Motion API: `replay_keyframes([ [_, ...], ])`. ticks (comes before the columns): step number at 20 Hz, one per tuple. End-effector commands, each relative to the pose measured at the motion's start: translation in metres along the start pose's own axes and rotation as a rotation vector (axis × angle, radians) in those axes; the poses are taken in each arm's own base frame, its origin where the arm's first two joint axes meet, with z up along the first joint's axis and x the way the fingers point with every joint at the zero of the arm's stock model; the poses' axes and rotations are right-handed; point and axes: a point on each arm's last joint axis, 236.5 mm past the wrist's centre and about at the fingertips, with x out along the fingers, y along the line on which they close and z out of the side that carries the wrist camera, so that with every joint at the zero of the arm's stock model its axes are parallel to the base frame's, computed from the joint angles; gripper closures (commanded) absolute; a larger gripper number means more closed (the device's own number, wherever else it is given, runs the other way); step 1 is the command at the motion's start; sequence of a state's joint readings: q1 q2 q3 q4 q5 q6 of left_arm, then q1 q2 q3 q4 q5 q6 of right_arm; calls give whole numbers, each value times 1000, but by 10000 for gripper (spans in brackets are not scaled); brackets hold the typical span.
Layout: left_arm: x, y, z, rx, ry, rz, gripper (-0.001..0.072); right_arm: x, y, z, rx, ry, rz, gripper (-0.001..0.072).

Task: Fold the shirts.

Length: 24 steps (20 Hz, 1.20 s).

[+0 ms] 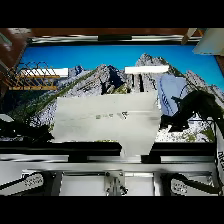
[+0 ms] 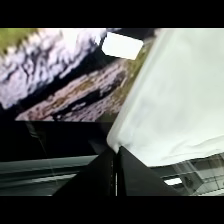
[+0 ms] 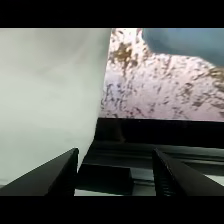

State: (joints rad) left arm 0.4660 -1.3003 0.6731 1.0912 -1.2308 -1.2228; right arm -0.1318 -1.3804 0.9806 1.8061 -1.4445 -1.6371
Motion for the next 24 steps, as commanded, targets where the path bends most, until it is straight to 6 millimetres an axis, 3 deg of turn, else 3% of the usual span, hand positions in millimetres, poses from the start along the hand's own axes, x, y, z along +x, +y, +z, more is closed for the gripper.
replay_keyframes([
  [1,0,-5,3,-2,-13,-22,672,29,35,-18,2,35,179,125],
  [8,0,-6,1,1,-6,-25,671,44,28,-45,34,-6,158,125],
  [11,0,-5,2,1,-11,-23,672,57,34,-52,68,-12,194,126],
  [20,-1,-6,2,2,-12,-24,671,75,47,-48,55,-51,166,129],
  [21,-1,-5,3,2,-16,-22,672,76,46,-50,49,-46,155,193],
  [24,-1,-5,7,25,-31,-18,672,74,56,-49,42,-50,191,626],
])
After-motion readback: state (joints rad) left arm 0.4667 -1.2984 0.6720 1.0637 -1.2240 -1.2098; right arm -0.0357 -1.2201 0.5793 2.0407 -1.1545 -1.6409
